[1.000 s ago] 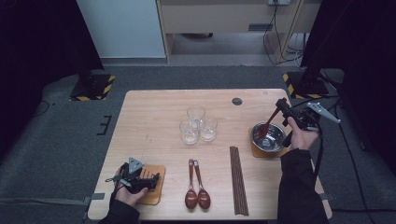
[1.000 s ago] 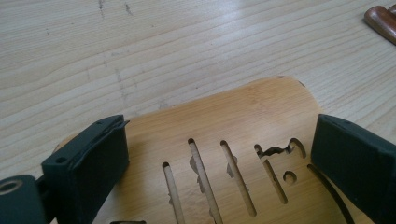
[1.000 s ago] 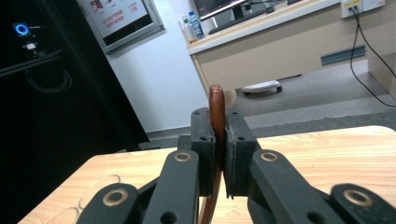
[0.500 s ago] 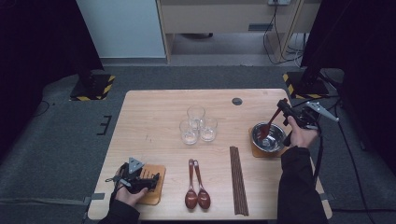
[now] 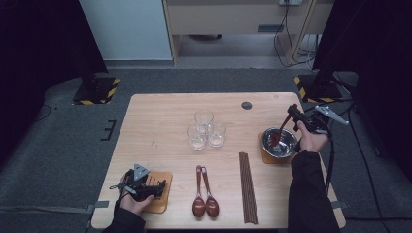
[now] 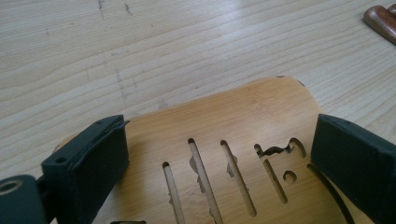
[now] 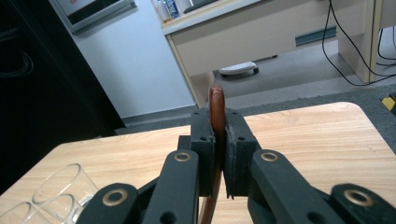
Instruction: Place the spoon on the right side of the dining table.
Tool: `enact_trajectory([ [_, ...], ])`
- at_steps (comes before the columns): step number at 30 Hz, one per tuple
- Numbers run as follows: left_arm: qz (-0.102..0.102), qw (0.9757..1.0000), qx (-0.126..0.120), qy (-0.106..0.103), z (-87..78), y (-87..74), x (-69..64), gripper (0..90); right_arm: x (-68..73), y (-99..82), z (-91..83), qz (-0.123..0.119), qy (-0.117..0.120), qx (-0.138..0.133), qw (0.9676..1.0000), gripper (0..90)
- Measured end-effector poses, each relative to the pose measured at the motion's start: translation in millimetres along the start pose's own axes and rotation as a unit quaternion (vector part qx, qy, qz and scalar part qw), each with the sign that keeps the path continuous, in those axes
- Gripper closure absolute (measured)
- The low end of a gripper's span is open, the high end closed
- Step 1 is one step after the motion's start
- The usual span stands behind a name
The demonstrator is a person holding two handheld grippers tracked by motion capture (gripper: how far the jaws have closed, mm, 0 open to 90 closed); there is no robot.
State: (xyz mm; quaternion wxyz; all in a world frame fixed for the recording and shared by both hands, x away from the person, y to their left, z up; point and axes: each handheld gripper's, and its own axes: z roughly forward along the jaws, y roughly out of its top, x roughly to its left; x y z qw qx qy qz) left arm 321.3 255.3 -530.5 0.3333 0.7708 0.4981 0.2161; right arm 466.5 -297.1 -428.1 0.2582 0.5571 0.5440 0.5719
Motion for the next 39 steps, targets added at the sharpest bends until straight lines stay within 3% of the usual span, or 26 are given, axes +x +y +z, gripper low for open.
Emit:
enact_trajectory([
  [29, 0.0, 1.0, 0.0, 0.0, 0.0, 0.1, 0.1, 3.2, 0.6, -9.4, 9.8, -0.015, -0.02, 0.065, 0.9976, 80.6],
  [39, 0.0, 1.0, 0.0, 0.0, 0.0, 0.0, 0.0, 3.1, -2.8, -7.1, 4.6, -0.025, -0.029, 0.081, 0.996, 70.9],
])
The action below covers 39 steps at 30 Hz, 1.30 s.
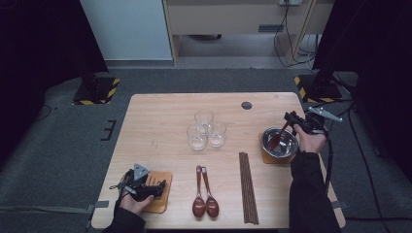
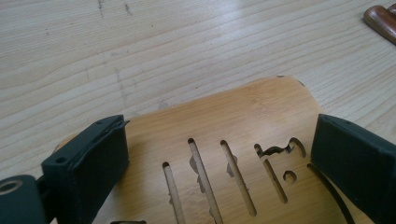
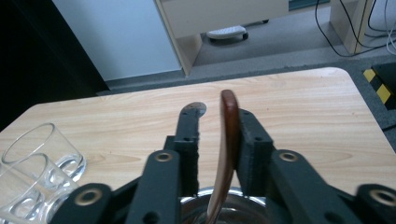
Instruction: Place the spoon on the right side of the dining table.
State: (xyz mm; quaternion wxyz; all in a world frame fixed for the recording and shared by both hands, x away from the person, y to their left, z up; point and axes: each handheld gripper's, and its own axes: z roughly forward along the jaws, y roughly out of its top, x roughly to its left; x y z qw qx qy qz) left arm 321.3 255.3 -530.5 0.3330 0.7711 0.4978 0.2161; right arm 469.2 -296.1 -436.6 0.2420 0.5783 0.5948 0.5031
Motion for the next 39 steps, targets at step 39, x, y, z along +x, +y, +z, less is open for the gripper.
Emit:
enact_trajectory([
  [39, -0.001, 1.0, -0.001, 0.001, 0.1, -0.2, -0.4, 3.0, -26.9, -19.6, -13.8, -0.008, -0.034, 0.05, 0.9981, 39.5],
])
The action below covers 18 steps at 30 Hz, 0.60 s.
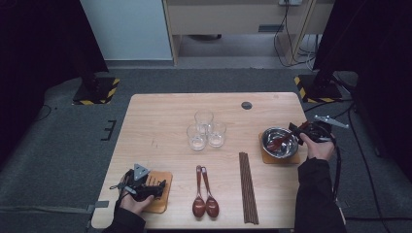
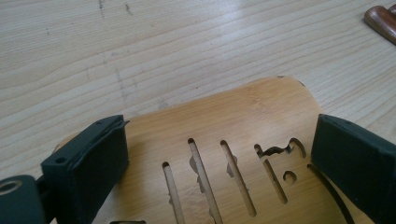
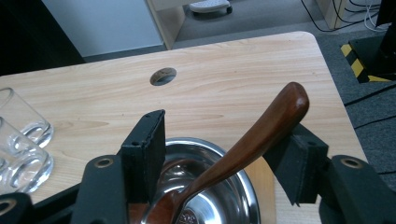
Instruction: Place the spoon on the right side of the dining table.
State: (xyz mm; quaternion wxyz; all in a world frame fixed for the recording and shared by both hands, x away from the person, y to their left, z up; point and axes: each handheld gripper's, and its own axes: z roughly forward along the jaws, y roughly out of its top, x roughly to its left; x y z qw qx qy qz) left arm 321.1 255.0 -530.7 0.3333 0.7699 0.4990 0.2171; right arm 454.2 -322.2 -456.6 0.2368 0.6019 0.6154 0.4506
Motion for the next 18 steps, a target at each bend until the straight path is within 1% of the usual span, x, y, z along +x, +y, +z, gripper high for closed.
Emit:
enact_trajectory([
  [6, 0.0, 1.0, 0.0, 0.0, 0.0, -0.1, -0.1, 3.0, -4.6, -5.9, -0.9, 0.0, -0.004, 0.0, 1.0, 37.7],
  [9, 0.0, 1.0, -0.001, 0.0, 0.0, -0.1, -0.1, 3.0, -7.3, -8.3, -1.2, 0.003, -0.004, 0.0, 1.0, 37.4],
  [10, 0.0, 1.0, -0.001, 0.0, 0.0, -0.1, -0.1, 3.0, -8.4, -9.6, -1.2, 0.008, -0.002, -0.001, 1.0, 37.3],
  [18, -0.001, 1.0, -0.002, 0.001, 0.1, -0.4, -0.3, 2.9, -16.9, -19.2, 0.1, 0.016, 0.0, 0.005, 0.9999, 36.0],
])
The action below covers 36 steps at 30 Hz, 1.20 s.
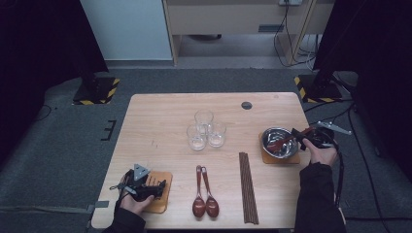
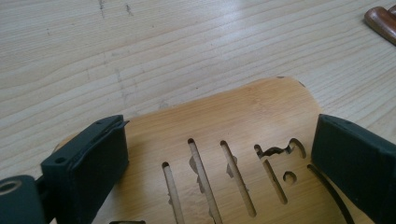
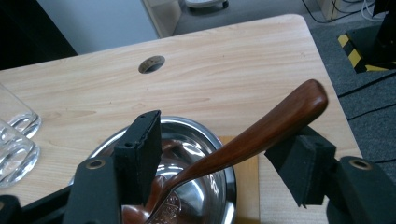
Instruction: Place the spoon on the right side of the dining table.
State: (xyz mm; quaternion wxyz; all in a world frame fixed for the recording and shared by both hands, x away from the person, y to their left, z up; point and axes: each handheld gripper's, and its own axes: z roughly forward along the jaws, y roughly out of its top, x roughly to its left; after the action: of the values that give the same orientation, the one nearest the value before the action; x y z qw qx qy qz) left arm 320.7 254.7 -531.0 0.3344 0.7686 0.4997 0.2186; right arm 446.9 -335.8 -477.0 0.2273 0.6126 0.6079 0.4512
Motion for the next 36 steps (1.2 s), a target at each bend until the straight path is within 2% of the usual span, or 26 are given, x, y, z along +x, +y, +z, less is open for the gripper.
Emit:
enact_trajectory([
  [8, -0.001, 1.0, -0.001, 0.001, 0.0, -0.3, -0.3, 2.9, -2.6, -2.7, 1.5, 0.006, -0.001, 0.005, 1.0, 35.3],
  [15, -0.002, 1.0, -0.004, 0.003, -0.1, -0.9, -0.9, 2.9, -4.2, -4.7, 3.9, -0.006, -0.011, 0.019, 0.9997, 34.5],
  [27, -0.003, 1.0, -0.004, 0.003, -0.1, -1.1, -1.0, 2.9, -4.6, -7.3, 5.7, -0.009, -0.012, 0.041, 0.9991, 35.9],
  [29, -0.003, 1.0, -0.004, 0.003, -0.1, -1.0, -1.0, 2.9, -5.8, -9.2, 5.5, 0.003, -0.01, 0.035, 0.9993, 36.4],
  [36, -0.003, 1.0, -0.004, 0.003, -0.2, -1.1, -1.0, 2.9, -9.9, -13.3, 5.6, 0.007, -0.011, 0.041, 0.9991, 35.7],
])
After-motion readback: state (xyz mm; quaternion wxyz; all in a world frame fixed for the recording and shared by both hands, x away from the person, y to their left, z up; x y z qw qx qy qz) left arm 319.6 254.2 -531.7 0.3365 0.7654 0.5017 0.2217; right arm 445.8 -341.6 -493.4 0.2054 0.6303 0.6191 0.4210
